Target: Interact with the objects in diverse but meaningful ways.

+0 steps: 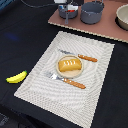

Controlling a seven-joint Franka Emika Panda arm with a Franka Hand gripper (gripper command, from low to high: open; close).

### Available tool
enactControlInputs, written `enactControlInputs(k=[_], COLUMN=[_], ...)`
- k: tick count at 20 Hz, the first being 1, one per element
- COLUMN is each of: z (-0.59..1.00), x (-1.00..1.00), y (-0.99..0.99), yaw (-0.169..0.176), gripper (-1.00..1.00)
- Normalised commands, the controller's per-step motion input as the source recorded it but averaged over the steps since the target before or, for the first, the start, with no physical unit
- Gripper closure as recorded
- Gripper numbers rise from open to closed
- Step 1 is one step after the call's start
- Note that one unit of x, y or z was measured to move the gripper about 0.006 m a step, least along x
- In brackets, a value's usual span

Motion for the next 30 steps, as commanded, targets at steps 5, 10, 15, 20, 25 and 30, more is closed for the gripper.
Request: enactControlInputs(k=[5,10,15,20,25,30], z=[-0.14,0.15,0.15,-0.02,-0.07,-0.03], x=[-0.42,-0.03,-0.01,-0.06,-0.03,0.00], y=[0.26,0.40,0.38,0.30,0.32,0.37], yaw=[0.048,0.010,0.001,0.022,0.034,0.037], gripper=[-1.00,-1.00,-1.00,-1.00,-1.00,-1.00])
